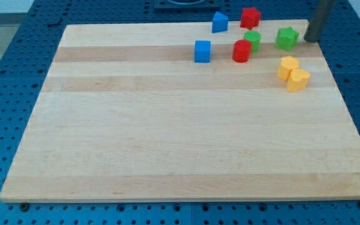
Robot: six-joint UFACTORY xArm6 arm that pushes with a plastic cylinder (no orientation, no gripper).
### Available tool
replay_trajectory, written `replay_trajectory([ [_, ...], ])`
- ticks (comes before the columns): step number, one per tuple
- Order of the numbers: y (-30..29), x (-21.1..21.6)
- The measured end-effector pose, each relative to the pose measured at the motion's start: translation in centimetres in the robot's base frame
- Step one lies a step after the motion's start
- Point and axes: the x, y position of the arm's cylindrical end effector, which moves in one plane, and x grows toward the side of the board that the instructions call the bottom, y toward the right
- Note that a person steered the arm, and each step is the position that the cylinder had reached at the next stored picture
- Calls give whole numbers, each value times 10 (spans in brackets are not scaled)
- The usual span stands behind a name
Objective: Push green star along with green circle slightly left
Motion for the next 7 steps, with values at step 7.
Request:
replay_trajectory([
  [7,-89,-6],
])
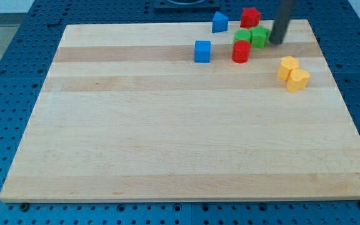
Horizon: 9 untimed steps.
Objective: Push green star along with green circle slightly left
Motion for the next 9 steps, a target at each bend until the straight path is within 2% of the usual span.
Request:
replay_trajectory([
  [1,-58,2],
  [2,-59,13],
  [3,-11,12],
  [5,-4,-17],
  [8,-72,-43],
  [9,-114,-28],
])
